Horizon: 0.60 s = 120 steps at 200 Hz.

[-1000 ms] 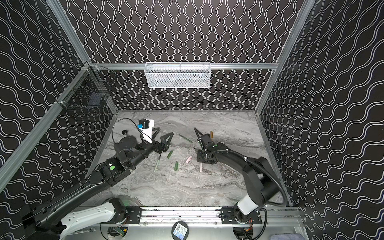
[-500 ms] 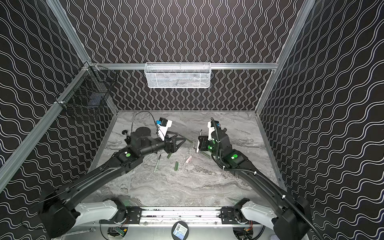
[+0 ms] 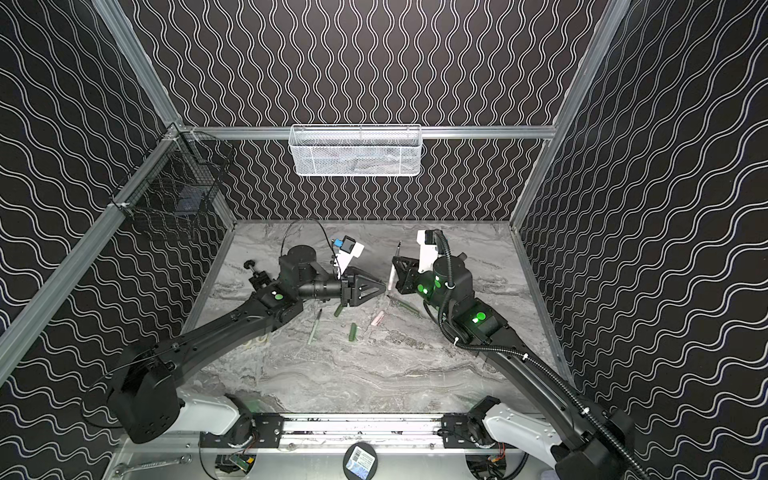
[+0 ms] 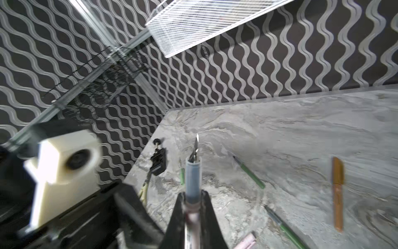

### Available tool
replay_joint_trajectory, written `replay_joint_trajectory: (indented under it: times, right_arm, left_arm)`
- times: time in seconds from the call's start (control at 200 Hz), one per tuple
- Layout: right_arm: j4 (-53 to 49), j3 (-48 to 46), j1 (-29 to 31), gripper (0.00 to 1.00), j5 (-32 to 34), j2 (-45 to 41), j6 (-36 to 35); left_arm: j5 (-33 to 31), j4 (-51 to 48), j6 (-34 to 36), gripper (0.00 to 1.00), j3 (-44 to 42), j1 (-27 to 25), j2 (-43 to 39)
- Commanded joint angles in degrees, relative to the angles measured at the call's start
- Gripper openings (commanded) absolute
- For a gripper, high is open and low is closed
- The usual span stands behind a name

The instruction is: Insert the pens into the pen caps

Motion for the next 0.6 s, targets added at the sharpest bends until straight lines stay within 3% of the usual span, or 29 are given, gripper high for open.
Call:
replay_joint_trajectory:
  times: [0.0, 0.42, 0.596]
  right_arm:
    - [2.6, 0.39, 0.55, 0.0, -1.9, -0.05, 1.19]
    - [5.38, -0.69, 2.13, 0.0, -3.99, -0.11, 3.53]
    - [7.09, -1.28, 2.65, 0.0, -4.53, 0.26, 4.64]
  left_arm:
    - [-1.06, 0.21, 0.95, 0.52, 0.54, 0.06, 0.23]
    - [-2.31, 0.36, 1.07, 0.47, 0.4, 0.1, 0.39]
    - [-1.65, 2.21, 0.33, 0.41, -0.08, 0.09, 0.36]
